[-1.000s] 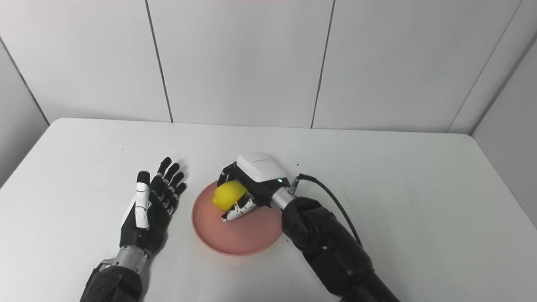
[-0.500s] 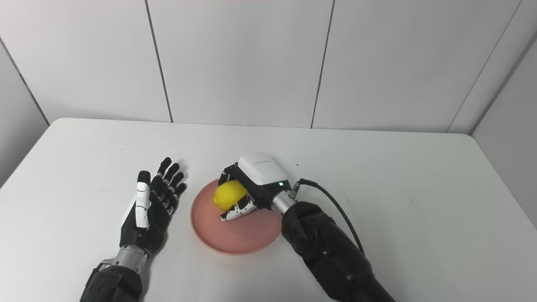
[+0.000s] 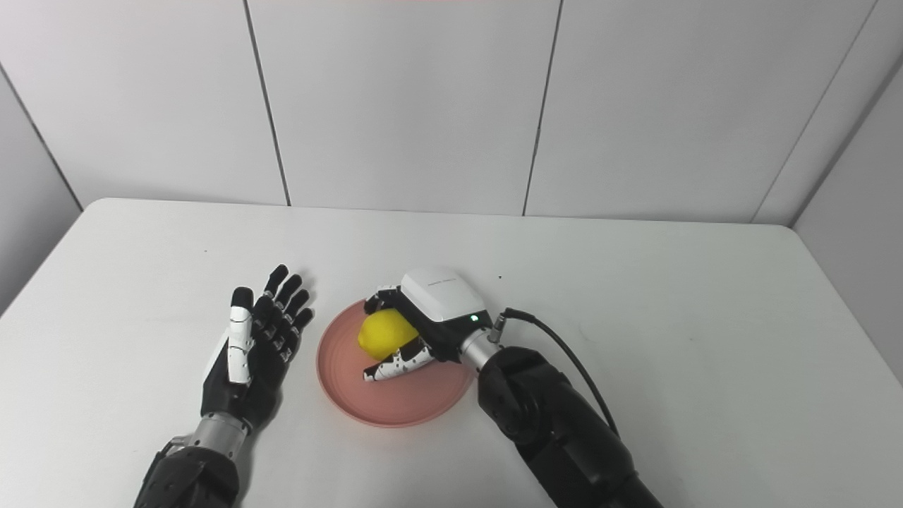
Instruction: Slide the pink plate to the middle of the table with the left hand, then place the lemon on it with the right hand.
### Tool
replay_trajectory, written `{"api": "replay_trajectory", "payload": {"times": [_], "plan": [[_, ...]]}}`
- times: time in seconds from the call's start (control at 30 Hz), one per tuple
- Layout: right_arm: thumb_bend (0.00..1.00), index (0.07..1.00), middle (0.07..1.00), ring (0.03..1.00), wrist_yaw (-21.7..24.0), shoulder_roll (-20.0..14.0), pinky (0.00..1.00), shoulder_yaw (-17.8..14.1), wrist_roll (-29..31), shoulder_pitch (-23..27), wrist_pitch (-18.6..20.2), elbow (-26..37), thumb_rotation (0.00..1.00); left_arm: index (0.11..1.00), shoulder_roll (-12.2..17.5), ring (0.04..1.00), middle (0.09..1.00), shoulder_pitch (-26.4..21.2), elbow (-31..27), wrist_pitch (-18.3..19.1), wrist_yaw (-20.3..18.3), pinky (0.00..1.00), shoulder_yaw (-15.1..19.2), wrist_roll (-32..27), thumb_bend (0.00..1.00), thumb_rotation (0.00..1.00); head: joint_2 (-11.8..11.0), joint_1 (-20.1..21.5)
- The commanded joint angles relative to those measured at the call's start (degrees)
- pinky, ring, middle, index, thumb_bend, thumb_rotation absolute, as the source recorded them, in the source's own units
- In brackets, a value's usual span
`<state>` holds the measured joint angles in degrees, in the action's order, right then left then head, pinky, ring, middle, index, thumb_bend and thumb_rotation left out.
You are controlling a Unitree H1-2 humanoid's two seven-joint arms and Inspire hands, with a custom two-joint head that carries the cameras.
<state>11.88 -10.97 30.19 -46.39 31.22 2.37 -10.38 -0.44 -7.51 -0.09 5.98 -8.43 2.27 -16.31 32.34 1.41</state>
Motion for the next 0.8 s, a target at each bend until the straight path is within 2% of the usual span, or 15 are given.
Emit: {"api": "replay_trajectory", "payload": {"times": [0.0,0.1,0.2,0.37,0.43,0.47,0.5,0.77], "plan": [[0.98,0.702,0.616,0.527,1.2,0.3,0.43,-0.8,0.1,0.5,2.0,1.8,0.53,1.000,0.3,1.000,1.000,-0.1,-0.5,0.3,-0.1,1.00,0.0,0.0,0.74,0.98,0.1,-0.1],[1.00,0.726,0.591,0.506,1.7,0.5,0.41,-1.4,0.2,0.2,2.1,2.3,0.55,1.000,0.3,1.000,1.000,-0.1,-0.4,0.2,-0.1,1.00,0.0,0.1,0.74,0.98,0.0,-0.1],[1.00,0.749,0.641,0.546,1.9,0.5,0.45,-1.8,0.3,0.0,1.9,2.9,0.57,1.000,0.2,1.000,1.000,-0.1,-0.3,0.3,0.0,1.00,0.0,0.1,0.75,0.98,0.0,0.0],[1.00,0.767,0.636,0.543,2.6,0.6,0.45,-2.7,1.1,-0.3,1.8,4.5,0.60,1.000,0.2,1.000,1.000,-0.1,-0.7,0.5,0.2,1.00,-0.1,0.3,0.74,0.99,-0.1,-0.1],[1.00,0.774,0.663,0.563,2.9,0.6,0.46,-3.0,1.3,-0.5,1.8,5.2,0.61,1.000,0.2,1.000,1.000,-0.1,-0.5,0.3,0.1,1.00,-0.1,0.3,0.74,0.99,-0.3,-0.1],[1.00,0.777,0.685,0.581,2.9,0.7,0.48,-3.3,1.5,-0.6,1.8,5.7,0.62,1.000,0.2,0.998,1.000,-0.1,-0.5,0.2,0.1,1.00,-0.1,0.3,0.74,0.99,-0.3,-0.1],[1.00,0.777,0.730,0.634,2.9,0.7,0.53,-3.5,1.7,-0.6,1.6,6.1,0.62,1.000,0.2,0.997,1.000,-0.1,-0.4,0.3,0.1,1.00,-0.1,0.3,0.74,0.99,-0.3,-0.1],[1.00,0.786,0.772,0.697,1.9,1.2,0.62,-5.6,4.2,-1.2,0.2,8.8,0.59,1.000,0.3,0.996,1.000,-0.2,-0.2,0.1,0.1,1.00,-0.2,0.5,0.74,1.00,-0.4,-0.2]]}}
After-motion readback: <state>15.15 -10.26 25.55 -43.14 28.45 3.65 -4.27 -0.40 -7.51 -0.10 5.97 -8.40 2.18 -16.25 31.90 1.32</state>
